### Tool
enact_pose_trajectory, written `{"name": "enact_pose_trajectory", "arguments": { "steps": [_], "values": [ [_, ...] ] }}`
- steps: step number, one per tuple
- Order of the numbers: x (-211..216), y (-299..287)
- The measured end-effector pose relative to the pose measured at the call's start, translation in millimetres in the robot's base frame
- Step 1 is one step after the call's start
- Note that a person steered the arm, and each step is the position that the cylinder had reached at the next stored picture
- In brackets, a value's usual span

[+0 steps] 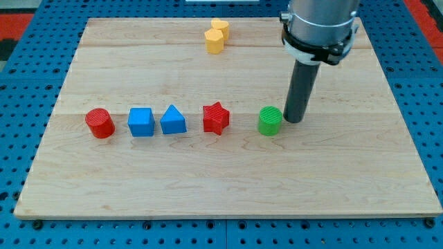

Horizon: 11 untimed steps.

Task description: Move the green circle closer to the red star

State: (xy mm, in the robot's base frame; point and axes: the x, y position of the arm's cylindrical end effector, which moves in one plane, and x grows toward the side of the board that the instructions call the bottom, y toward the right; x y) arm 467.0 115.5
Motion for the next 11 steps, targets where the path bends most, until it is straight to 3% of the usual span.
{"name": "enact_pose_trajectory", "arguments": {
  "steps": [1,3,4,6,8,10,11],
  "values": [
    [36.8,-19.5],
    [2.4,-22.3],
    [-21.5,12.7],
    [-31.8,-33.0],
    [-72.0,-51.1],
    [-29.2,-57.8],
    [-36.6,-49.8]
  ]
}}
